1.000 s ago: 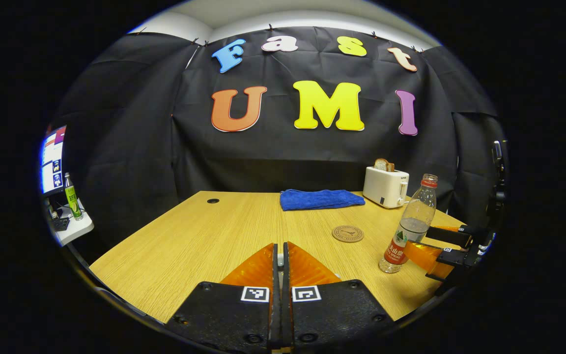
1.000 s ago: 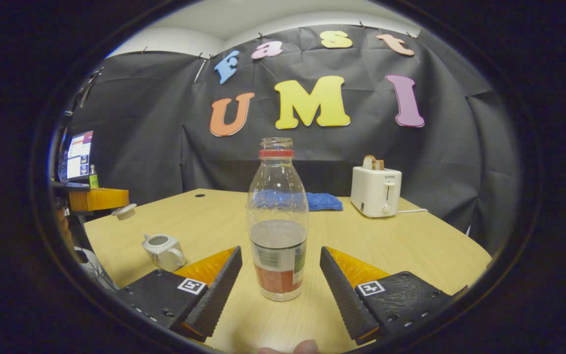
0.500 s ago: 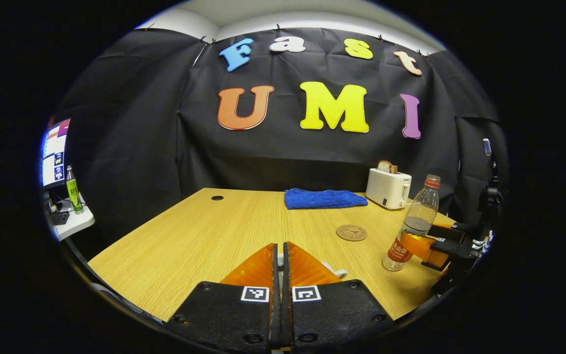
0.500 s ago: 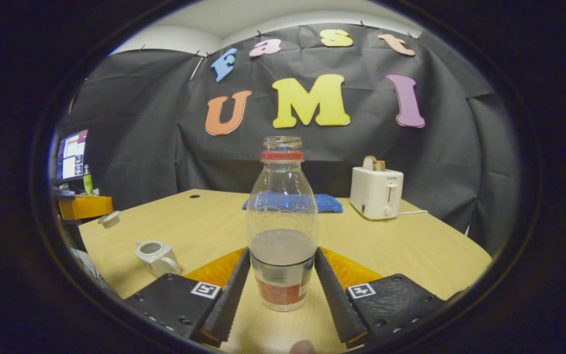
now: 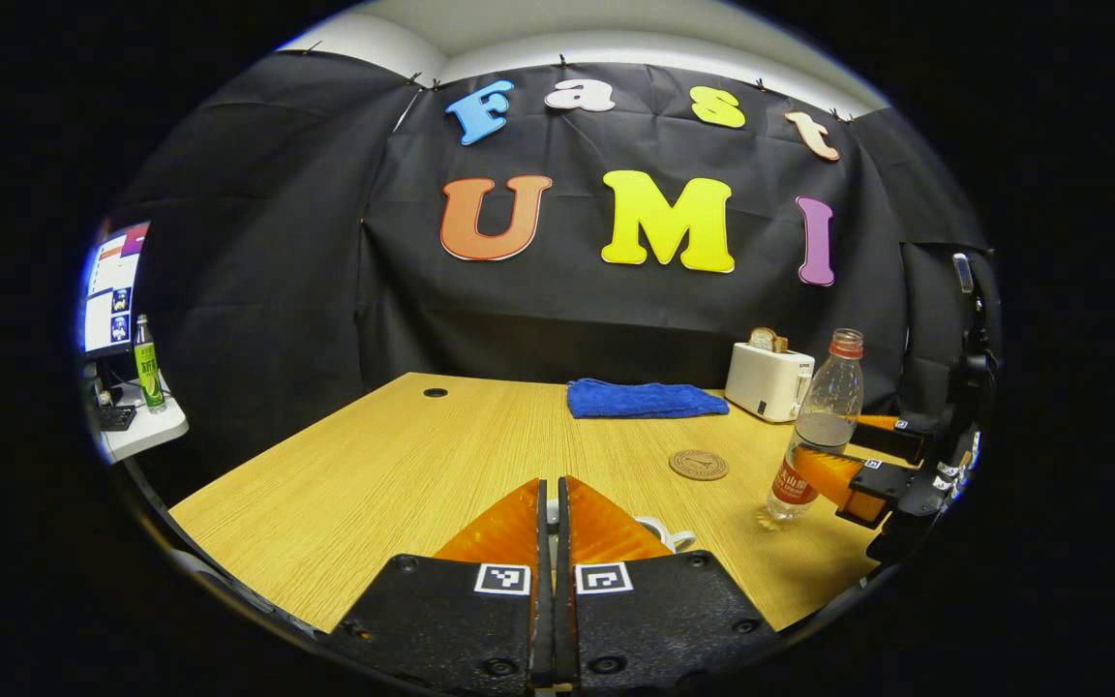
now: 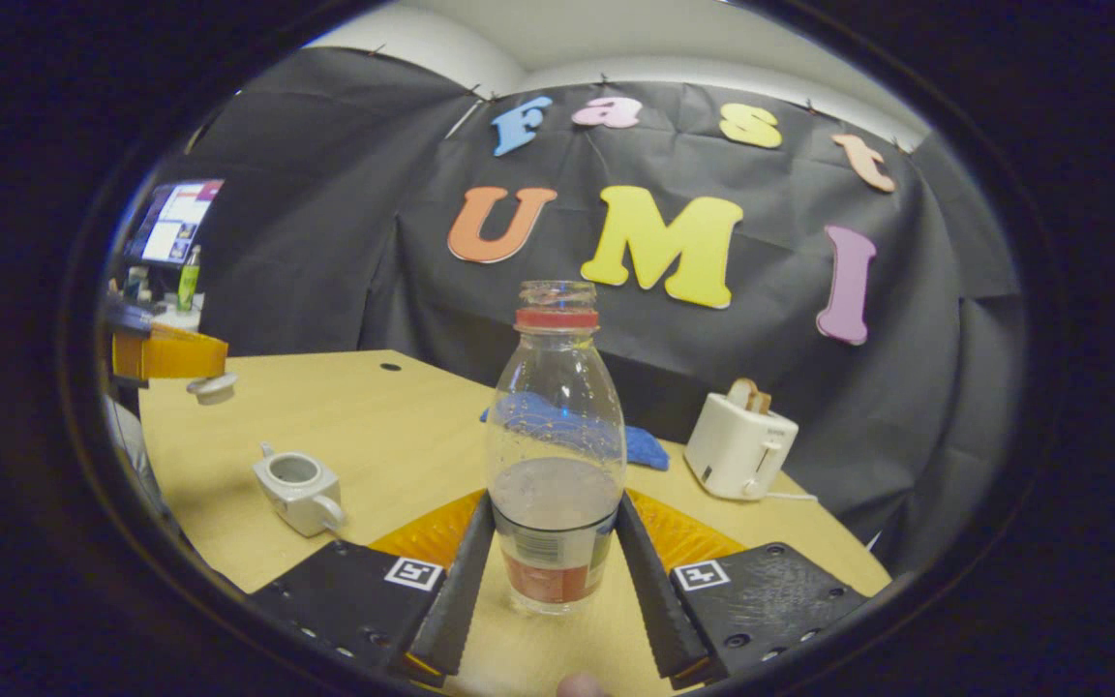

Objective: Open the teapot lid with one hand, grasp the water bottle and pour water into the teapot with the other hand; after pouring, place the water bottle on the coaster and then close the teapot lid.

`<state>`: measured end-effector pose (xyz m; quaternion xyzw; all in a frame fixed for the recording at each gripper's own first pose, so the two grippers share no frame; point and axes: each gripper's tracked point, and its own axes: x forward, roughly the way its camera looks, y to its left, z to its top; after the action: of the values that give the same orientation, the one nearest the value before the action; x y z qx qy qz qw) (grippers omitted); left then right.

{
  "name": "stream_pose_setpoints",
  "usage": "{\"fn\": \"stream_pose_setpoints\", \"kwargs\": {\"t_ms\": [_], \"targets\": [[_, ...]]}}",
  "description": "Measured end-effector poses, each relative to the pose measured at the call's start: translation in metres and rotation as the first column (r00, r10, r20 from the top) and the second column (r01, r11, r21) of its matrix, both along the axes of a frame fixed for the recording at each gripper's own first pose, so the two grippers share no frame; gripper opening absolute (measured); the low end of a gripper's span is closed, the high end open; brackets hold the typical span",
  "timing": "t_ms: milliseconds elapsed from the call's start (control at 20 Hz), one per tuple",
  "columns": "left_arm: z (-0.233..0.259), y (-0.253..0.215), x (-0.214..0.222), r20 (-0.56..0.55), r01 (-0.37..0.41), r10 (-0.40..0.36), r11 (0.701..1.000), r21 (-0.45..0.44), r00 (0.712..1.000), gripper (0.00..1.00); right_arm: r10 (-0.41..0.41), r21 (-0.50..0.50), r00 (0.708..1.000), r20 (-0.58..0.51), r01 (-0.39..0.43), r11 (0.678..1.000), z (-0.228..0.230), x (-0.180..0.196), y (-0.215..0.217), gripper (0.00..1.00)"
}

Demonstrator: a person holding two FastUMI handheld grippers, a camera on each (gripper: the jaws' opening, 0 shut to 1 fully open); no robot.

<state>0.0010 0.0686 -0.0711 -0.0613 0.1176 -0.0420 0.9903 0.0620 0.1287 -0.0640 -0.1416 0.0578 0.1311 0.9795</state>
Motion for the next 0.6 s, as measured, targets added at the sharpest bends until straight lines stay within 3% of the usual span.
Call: {"fn": "stream_pose_setpoints", "kwargs": {"t_ms": [200, 300, 600], "targets": [[-0.002, 0.005, 0.000, 0.006, 0.006, -0.006, 1.000, 0.000, 1.000, 0.03, 0.029, -0.249, 0.998, 0.061, -0.013, 0.969, 0.005, 0.011, 0.006, 0.72], [-0.003, 0.009, 0.001, 0.012, 0.007, -0.007, 1.000, -0.009, 1.000, 0.03, 0.043, -0.365, 0.995, 0.092, -0.006, 0.931, 0.002, 0.016, 0.008, 0.72], [-0.009, 0.014, 0.001, 0.011, 0.013, -0.013, 1.000, -0.021, 1.000, 0.03, 0.109, -0.576, 0.989, 0.100, -0.032, 0.817, -0.010, 0.019, 0.029, 0.72]]}}
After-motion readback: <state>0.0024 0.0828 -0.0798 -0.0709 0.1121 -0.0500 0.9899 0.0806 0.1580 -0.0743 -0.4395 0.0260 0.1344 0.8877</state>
